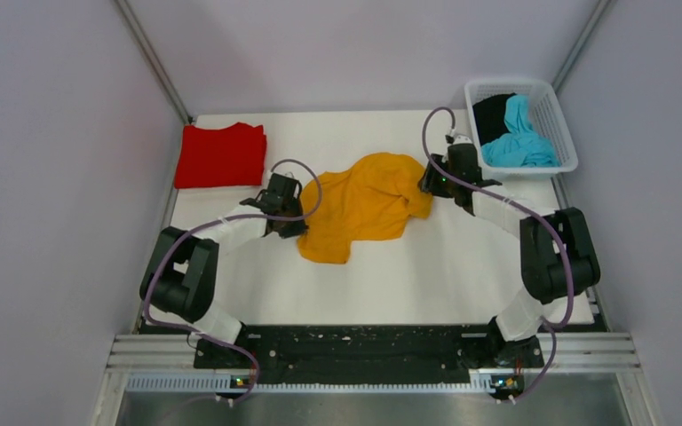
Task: Fold and stack the t-shirts
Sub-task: Flatten out the tshirt
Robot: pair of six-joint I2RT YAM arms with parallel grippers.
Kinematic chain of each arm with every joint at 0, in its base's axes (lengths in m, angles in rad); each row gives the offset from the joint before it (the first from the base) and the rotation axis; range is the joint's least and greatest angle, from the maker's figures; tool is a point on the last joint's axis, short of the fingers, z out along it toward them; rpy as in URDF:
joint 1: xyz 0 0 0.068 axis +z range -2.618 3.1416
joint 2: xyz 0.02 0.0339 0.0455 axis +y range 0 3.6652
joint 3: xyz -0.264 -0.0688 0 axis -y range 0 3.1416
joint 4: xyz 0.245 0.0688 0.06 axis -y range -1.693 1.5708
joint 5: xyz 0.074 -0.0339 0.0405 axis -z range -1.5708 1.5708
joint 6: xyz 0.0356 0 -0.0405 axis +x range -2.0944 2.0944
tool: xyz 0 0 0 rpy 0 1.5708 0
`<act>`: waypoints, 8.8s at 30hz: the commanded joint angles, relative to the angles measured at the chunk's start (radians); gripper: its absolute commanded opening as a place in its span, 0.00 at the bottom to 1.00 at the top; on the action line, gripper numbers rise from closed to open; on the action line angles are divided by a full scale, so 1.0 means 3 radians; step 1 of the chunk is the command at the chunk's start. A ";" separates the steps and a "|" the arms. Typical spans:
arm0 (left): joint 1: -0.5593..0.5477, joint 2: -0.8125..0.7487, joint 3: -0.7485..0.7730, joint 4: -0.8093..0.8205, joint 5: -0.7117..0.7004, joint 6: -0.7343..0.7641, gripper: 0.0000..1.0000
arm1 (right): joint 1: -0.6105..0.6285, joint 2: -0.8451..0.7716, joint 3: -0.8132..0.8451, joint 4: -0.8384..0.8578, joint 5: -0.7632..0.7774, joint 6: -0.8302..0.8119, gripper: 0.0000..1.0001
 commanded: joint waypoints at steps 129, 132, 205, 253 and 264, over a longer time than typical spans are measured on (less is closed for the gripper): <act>0.1140 0.1042 0.1158 -0.0911 0.0006 0.0342 0.39 | 0.0445 -0.1416 -0.0438 -0.1854 0.0456 0.0284 0.99; 0.1098 0.1092 0.1229 -0.1014 -0.0056 0.0369 0.38 | 0.0445 -0.1425 -0.0452 -0.1851 0.0479 0.0287 0.99; 0.1022 0.0629 0.0904 -0.0753 -0.0160 0.0353 0.00 | 0.1857 -0.1237 -0.1287 -0.2565 0.1132 0.1524 0.50; 0.1022 -0.1720 0.2613 0.0265 -0.0057 0.0787 0.00 | 0.0775 -0.2050 0.2219 -0.1995 0.1192 -0.0924 0.00; 0.1022 -0.2214 0.3360 0.0200 0.0240 0.1112 0.00 | 0.0772 -0.2203 0.3210 -0.2421 0.0008 -0.0962 0.00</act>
